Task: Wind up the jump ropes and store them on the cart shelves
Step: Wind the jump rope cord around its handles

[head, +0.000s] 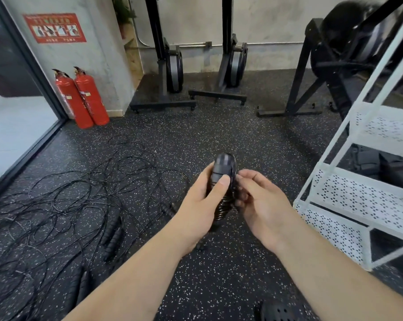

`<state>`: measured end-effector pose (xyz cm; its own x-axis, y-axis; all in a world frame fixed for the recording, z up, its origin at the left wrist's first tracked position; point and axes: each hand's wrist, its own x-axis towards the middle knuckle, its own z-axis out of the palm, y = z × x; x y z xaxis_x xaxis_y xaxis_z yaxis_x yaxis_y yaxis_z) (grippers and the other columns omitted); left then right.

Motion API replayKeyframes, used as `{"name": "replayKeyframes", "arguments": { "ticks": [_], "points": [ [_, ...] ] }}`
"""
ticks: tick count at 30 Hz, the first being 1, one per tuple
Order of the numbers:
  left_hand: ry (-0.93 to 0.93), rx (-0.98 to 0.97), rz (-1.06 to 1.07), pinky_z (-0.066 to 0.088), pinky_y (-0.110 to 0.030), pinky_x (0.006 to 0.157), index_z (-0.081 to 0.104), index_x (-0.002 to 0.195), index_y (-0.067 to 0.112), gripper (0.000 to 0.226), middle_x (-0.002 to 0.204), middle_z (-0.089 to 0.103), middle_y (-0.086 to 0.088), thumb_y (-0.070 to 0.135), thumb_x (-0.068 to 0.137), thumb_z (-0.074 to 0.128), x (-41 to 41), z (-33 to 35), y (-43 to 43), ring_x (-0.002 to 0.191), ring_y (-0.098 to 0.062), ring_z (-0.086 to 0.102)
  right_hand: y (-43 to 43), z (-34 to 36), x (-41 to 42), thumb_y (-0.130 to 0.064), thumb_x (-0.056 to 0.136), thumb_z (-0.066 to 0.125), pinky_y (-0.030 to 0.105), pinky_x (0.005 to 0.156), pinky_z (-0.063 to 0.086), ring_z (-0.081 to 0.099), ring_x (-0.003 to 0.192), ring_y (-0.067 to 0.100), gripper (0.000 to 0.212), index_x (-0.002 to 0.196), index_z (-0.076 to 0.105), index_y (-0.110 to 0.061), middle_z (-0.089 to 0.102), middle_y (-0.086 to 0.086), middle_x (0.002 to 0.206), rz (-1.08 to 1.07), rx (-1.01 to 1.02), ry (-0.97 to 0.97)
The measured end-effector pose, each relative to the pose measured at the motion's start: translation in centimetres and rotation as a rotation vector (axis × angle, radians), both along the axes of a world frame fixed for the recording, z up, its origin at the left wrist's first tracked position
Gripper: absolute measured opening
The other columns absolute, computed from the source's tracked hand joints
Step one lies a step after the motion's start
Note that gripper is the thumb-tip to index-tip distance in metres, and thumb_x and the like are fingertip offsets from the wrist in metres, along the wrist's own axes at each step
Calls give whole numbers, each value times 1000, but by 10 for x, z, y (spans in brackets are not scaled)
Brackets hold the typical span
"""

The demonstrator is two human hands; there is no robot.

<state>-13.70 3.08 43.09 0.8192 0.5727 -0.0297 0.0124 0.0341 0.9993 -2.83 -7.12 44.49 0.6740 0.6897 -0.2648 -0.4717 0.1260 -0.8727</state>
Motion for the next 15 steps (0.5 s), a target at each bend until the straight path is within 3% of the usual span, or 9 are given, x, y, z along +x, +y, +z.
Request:
{"name": "replayKeyframes", "arguments": {
  "ticks": [2, 5, 6, 8, 10, 13, 15],
  "points": [
    [1, 18, -28, 47, -26, 108, 45, 156, 48, 45, 135, 68, 23, 36, 113, 50, 6, 11, -7, 124, 7, 63, -8, 2, -1, -16, 106, 62, 30, 74, 49, 61, 78, 14, 15, 107, 76, -21, 73, -1, 91, -66, -60, -196],
    [46, 120, -127, 40, -4, 94, 30, 160, 54, 54, 139, 52, 38, 26, 115, 38, 14, 28, -22, 118, 28, 51, -31, 13, -7, -34, 113, 49, 28, 87, 51, 70, 97, 6, 27, 112, 76, -38, 78, -14, 104, -191, -160, -477],
    [73, 178, -134, 38, -3, 97, 25, 162, 54, 58, 146, 50, 35, 25, 113, 38, 18, 32, -31, 125, 24, 47, -39, 16, -10, -40, 113, 45, 28, 90, 51, 70, 101, 1, 29, 114, 74, -40, 77, -17, 108, -206, -155, -499],
    [125, 275, -122, 36, -22, 116, 19, 165, 53, 69, 159, 45, 20, 36, 104, 47, 25, 38, -51, 143, 2, 44, -54, 21, -14, -48, 110, 47, 33, 99, 52, 70, 110, 0, 27, 123, 69, -41, 76, -17, 116, -198, -137, -507],
    [137, 350, -103, 40, -40, 121, 32, 157, 57, 69, 156, 50, 14, 46, 92, 55, 31, 44, -70, 141, -6, 50, -69, 25, -12, -52, 107, 52, 39, 105, 54, 70, 113, 2, 29, 130, 66, -39, 75, -15, 120, -225, -145, -523],
    [96, 434, -116, 49, -37, 112, 51, 118, 70, 44, 132, 61, 17, 33, 101, 65, 42, 54, -97, 118, 4, 59, -95, 41, -2, -49, 108, 52, 40, 101, 58, 74, 104, 3, 28, 125, 69, -34, 78, -10, 113, -312, -165, -478],
    [65, 452, -158, 49, -28, 108, 48, 118, 72, 42, 129, 64, 23, 37, 103, 66, 49, 65, -115, 118, 9, 59, -115, 54, 6, -50, 109, 51, 38, 95, 60, 76, 101, 6, 31, 121, 72, -31, 80, -7, 109, -354, -160, -437]
  ]
}}
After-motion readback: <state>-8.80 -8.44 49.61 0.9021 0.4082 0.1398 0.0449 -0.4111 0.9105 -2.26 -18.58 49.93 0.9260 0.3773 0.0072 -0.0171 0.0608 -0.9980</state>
